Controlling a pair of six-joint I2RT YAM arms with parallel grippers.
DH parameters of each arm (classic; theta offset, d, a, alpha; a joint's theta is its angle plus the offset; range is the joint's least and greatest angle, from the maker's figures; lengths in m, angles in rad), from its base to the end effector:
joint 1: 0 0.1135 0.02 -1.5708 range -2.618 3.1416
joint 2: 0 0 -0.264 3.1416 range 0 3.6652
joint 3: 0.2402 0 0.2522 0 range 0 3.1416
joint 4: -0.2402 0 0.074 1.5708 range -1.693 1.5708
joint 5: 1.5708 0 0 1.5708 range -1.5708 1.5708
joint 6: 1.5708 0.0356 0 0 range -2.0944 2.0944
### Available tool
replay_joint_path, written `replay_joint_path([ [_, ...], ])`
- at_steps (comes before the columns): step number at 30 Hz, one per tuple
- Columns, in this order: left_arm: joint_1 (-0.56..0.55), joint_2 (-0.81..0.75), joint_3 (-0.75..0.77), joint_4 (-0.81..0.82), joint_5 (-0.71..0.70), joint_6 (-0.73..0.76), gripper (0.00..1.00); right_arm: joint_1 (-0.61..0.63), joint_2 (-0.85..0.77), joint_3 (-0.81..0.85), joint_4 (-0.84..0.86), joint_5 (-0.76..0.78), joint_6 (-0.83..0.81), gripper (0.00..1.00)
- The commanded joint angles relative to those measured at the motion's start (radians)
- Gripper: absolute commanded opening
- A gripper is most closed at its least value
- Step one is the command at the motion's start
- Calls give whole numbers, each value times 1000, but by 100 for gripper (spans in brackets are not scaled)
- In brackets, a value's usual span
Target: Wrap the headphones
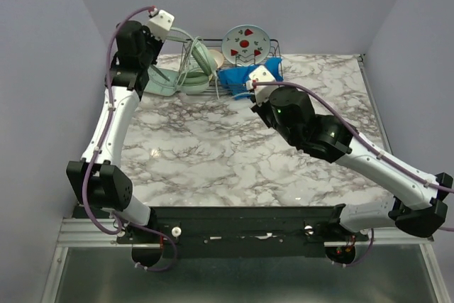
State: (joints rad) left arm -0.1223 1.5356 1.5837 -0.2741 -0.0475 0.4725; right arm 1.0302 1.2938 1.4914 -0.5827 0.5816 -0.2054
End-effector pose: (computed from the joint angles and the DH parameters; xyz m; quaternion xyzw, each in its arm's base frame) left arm 0.3568 -0.0422 0.4245 0.2150 0.7521 0.1268 0.6099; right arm 0.1569 0.2235 0.4354 -0.3296 0.7405 -0.0033 0.5857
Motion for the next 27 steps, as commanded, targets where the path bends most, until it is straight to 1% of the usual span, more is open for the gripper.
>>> replay_joint_path([
  [1, 27, -11, 111, -146, 280, -228, 0, -53, -95, -159, -17, -8, -28, 1],
  [2, 32, -8, 142, -160, 300, -265, 0, -58, -112, -187, -8, -17, -25, 1],
  [5, 46, 1, 202, -204, 346, -311, 0, -61, -146, -288, 18, -40, -11, 1],
  [6, 52, 4, 219, -224, 360, -351, 0, -61, -148, -307, 23, -57, -6, 1],
  [9, 72, 40, 312, -295, 469, -412, 0, -61, -128, -352, 38, -109, 14, 1],
  [12, 78, 49, 348, -313, 524, -469, 0, -61, -76, -350, 49, -129, 31, 1],
  [14, 84, 49, 358, -316, 563, -540, 0, -61, -44, -347, 64, -158, 37, 1],
  [16, 92, 46, 361, -303, 601, -593, 0, -62, 16, -324, 86, -244, 38, 1],
  [17, 98, 41, 355, -291, 613, -663, 0, -59, 39, -310, 93, -273, 46, 1],
  [18, 113, 38, 349, -251, 645, -702, 0, -56, 88, -297, 99, -329, 52, 1],
  [19, 115, 35, 346, -229, 667, -742, 0, -53, 108, -265, 104, -351, 58, 1],
  [20, 139, 34, 343, -208, 679, -812, 0, -47, 130, -247, 107, -365, 63, 1],
  [21, 144, 34, 341, -185, 675, -828, 0, -30, 153, -234, 109, -379, 64, 1],
  [24, 154, 18, 335, -160, 554, -842, 0, 17, 200, -189, 118, -382, 54, 1],
  [25, 156, 14, 331, -152, 467, -836, 0, 30, 205, -183, 119, -381, 51, 1],
  [27, 156, -5, 303, -110, 381, -815, 0, 76, 213, -171, 129, -379, 31, 1],
])
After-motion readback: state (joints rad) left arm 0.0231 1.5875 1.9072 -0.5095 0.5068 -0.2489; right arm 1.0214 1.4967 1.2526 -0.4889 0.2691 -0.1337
